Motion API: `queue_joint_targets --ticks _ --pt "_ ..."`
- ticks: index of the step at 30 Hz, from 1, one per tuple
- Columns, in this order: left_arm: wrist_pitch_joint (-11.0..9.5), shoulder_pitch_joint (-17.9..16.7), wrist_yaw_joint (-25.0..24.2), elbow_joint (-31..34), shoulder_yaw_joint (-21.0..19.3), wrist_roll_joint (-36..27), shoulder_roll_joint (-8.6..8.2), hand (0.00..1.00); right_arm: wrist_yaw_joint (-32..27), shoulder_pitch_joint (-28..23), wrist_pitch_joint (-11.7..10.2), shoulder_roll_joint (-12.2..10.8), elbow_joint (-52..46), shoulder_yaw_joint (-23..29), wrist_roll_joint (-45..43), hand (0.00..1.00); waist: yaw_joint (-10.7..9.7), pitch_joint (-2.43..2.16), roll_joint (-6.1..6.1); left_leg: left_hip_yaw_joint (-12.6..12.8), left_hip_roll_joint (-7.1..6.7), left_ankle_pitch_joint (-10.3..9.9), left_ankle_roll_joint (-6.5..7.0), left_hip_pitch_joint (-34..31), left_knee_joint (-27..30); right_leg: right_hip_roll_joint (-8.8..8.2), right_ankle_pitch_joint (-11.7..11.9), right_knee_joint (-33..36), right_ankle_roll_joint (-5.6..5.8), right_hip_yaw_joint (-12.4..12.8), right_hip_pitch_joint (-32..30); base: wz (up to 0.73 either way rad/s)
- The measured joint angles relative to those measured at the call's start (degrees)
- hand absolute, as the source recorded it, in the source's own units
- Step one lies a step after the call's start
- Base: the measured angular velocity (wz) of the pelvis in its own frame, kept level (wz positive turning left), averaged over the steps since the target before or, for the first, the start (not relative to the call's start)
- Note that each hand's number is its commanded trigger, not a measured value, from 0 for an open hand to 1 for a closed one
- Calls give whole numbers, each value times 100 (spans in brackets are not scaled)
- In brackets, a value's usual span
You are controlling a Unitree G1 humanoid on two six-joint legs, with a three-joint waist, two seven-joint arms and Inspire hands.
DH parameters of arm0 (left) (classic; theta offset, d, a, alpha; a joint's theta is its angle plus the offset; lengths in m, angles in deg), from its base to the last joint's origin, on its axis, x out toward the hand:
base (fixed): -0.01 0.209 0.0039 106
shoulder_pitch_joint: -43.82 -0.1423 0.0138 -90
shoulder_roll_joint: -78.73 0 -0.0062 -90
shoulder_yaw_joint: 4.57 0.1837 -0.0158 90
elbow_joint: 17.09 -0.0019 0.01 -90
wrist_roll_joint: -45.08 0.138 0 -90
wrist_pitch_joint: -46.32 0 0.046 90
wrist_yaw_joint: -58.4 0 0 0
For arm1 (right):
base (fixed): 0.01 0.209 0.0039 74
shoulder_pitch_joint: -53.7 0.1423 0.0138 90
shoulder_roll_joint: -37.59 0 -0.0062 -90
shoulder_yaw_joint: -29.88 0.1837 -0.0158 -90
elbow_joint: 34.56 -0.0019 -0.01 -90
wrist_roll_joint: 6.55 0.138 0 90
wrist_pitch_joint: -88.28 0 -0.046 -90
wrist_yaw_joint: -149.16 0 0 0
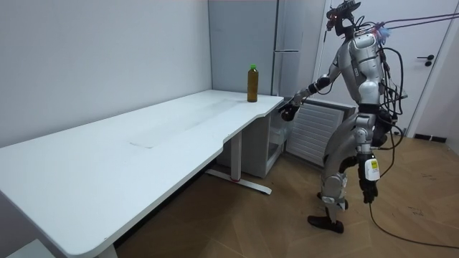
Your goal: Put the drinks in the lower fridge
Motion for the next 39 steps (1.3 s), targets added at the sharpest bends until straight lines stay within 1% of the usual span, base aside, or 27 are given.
queue_joint_targets --ticks 12,13,14,25,39 --pt "-6 0 -25 -3 -1 -3 0 0 -137 3 -9 -2 42 0 6 0 6 -4 9 22 6 5 7 111 -50 -2 1 -35 0 -8 104 0" --pt "-6 0 -51 -3 -3 -2 1 0 -134 3 -9 -1 43 0 6 57 1 -4 19 23 8 5 7 116 -55 1 1 -39 0 -8 109 0" --pt "-6 -1 -62 -3 -4 -2 1 0 -130 3 -9 -1 43 1 5 100 1 -4 22 23 11 5 7 116 -55 3 1 -41 0 -8 110 0" --pt "-5 -2 -77 -3 -2 3 2 0 -117 5 -53 7 9 2 -1 100 -6 -12 39 22 8 6 10 104 -77 2 3 -66 4 -29 113 0" --pt "-2 -4 -79 -120 2 -6 1 0 -147 5 -53 19 -12 -2 -36 100 -23 -17 46 53 4 14 22 89 -85 -2 -1 -37 10 19 77 0"
